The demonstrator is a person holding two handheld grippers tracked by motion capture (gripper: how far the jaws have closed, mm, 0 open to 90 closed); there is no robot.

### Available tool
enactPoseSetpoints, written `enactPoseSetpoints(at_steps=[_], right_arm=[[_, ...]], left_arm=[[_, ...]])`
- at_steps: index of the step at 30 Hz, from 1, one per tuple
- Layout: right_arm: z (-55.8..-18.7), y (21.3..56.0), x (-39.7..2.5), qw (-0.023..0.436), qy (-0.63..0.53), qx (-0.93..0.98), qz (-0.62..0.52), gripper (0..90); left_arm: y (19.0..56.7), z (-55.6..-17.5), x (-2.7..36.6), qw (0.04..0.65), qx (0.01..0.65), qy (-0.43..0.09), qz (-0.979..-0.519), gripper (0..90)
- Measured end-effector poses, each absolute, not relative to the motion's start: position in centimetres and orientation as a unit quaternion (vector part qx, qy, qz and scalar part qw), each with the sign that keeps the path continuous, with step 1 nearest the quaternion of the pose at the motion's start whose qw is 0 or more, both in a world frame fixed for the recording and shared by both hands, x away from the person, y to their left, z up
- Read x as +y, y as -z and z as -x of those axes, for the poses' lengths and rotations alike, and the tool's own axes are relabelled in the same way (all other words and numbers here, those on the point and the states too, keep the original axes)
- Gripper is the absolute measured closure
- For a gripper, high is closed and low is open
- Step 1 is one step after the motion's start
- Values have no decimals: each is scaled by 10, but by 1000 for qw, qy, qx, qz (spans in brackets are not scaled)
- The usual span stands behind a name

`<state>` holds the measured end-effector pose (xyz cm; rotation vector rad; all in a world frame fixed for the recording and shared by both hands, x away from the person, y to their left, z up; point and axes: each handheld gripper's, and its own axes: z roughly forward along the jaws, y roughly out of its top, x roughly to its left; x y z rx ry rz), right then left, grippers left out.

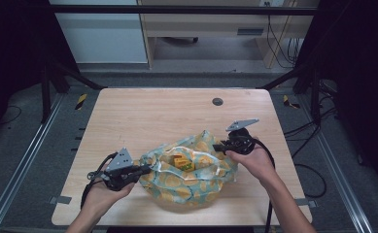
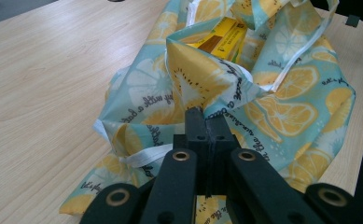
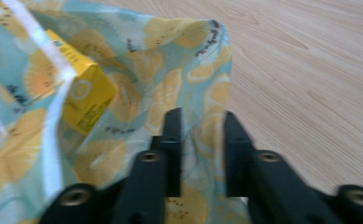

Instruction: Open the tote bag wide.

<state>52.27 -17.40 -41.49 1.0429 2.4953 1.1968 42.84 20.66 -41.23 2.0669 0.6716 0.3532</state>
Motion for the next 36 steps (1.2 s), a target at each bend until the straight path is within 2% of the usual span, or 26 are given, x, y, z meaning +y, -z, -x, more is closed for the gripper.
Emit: enactPoseSetpoints(at_steps=[1, 2, 3, 7, 9, 12, 15, 36], right_arm=[[-523, 415, -174, 92, -403, 840, -351, 820], [-516, 411, -174, 93, -411, 840, -343, 884], [-512, 408, -174, 94, -413, 840, -338, 895], [-497, 399, -176, 106, -426, 835, -332, 900], [-485, 396, -180, 127, -428, 830, -334, 900], [-483, 399, -182, 140, -422, 829, -339, 900], [-487, 410, -183, 149, -416, 826, -351, 900], [-505, 451, -188, 157, -361, 836, -382, 900]], left_arm=[[412, -428, 207, 453, 272, -143, -837, 900], [412, -428, 207, 454, 272, -144, -836, 900], [412, -428, 208, 455, 273, -144, -835, 900], [410, -423, 213, 460, 272, -147, -832, 900], [414, -420, 214, 438, 263, -175, -841, 900], [420, -420, 214, 420, 260, -190, -849, 900], [430, -421, 211, 388, 250, -214, -861, 900], [465, -439, 222, 342, 276, -205, -875, 900]])
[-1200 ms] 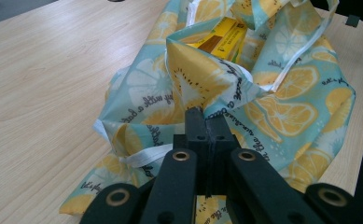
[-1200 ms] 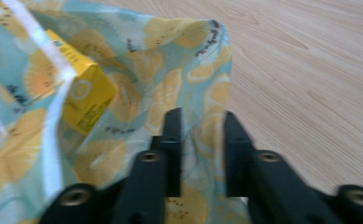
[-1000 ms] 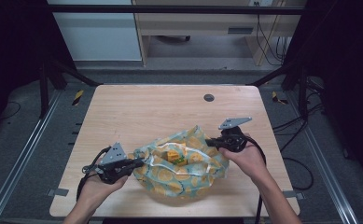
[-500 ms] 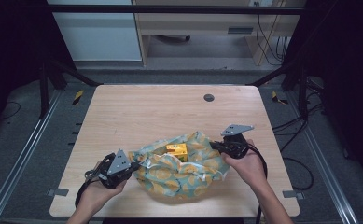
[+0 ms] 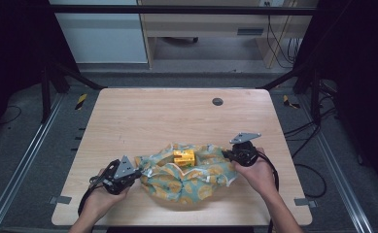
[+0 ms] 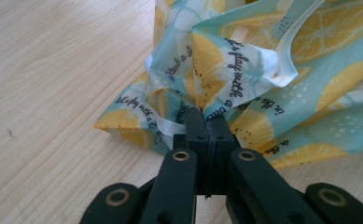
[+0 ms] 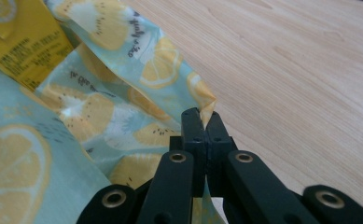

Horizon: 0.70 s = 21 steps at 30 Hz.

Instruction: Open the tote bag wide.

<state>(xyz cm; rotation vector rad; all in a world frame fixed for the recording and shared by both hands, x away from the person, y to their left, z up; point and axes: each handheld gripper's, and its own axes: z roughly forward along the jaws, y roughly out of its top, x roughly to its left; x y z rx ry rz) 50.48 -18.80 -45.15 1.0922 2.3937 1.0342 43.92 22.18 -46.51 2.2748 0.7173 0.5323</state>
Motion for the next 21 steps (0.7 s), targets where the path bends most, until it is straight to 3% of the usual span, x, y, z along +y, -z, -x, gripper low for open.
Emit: enactPoseSetpoints(at_steps=[21], right_arm=[[-523, 480, -194, 153, -338, 834, -409, 900]], left_arm=[[474, -437, 227, 316, 285, -201, -882, 900]])
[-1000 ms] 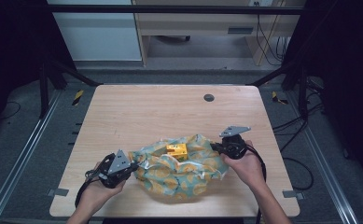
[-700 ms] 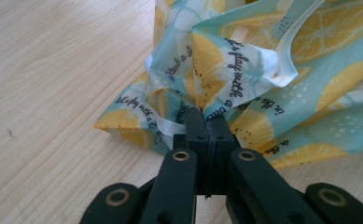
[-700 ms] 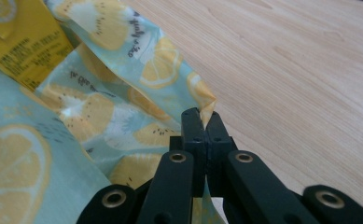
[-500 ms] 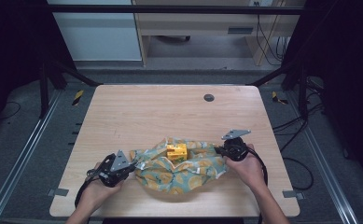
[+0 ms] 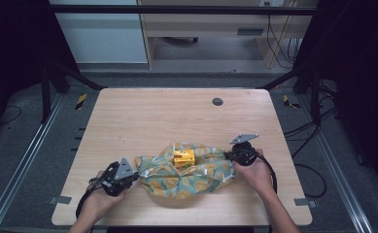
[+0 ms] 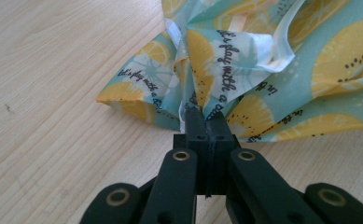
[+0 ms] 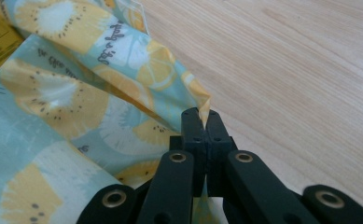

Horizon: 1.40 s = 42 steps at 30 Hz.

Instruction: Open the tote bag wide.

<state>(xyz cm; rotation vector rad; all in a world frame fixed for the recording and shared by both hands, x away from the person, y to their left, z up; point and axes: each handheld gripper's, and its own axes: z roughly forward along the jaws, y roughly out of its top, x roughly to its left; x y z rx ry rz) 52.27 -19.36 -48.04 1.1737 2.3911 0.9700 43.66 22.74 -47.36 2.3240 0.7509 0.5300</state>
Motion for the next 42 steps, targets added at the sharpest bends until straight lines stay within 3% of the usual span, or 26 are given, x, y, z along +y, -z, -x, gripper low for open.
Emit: enactPoseSetpoints(at_steps=[21, 42], right_arm=[[-566, 478, -179, 173, -329, 825, -426, 900], [-546, 466, -185, 174, -343, 826, -411, 900]], left_arm=[[472, -442, 238, 313, 299, -212, -876, 900], [467, -420, 246, 322, 296, -201, -876, 900]])
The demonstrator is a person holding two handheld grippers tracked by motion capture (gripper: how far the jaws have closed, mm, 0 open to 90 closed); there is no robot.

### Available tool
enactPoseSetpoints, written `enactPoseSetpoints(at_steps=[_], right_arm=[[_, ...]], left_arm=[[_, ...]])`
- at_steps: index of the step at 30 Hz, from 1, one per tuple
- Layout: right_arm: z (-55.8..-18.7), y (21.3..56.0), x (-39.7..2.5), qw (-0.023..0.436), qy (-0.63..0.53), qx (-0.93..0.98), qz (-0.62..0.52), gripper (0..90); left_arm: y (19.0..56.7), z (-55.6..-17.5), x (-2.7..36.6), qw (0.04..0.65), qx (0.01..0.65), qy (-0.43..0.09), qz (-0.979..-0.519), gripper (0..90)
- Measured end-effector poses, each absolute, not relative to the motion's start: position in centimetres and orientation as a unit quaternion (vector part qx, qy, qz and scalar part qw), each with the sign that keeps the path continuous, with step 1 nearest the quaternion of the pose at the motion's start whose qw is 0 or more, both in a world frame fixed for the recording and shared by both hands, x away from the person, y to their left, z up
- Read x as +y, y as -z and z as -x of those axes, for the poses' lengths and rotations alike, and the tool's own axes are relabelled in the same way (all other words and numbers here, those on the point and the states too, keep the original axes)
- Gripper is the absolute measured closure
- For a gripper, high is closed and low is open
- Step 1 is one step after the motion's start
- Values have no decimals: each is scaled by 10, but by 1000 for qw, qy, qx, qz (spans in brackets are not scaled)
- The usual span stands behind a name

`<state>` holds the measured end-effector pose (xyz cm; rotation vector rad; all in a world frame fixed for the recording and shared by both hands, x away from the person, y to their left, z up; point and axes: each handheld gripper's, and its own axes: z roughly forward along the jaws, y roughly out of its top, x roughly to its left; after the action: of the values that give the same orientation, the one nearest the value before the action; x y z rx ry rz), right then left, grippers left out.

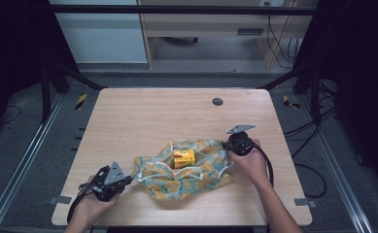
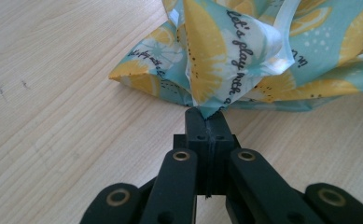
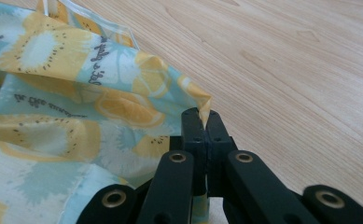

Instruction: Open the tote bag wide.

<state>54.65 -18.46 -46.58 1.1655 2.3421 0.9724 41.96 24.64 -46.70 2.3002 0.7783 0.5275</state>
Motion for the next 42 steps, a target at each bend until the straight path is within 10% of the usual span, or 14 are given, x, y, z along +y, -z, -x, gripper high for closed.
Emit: enactPoseSetpoints(at_steps=[7, 22, 42], right_arm=[[-535, 463, -186, 167, -351, 827, -405, 872], [-517, 416, -179, 206, -382, 804, -406, 415], [-497, 410, -154, 209, -351, 800, -440, 252]], left_arm=[[468, -414, 248, 335, 301, -190, -873, 900], [431, -409, 266, 359, 302, -235, -851, 621], [401, -486, 184, 391, 285, -186, -856, 449]])
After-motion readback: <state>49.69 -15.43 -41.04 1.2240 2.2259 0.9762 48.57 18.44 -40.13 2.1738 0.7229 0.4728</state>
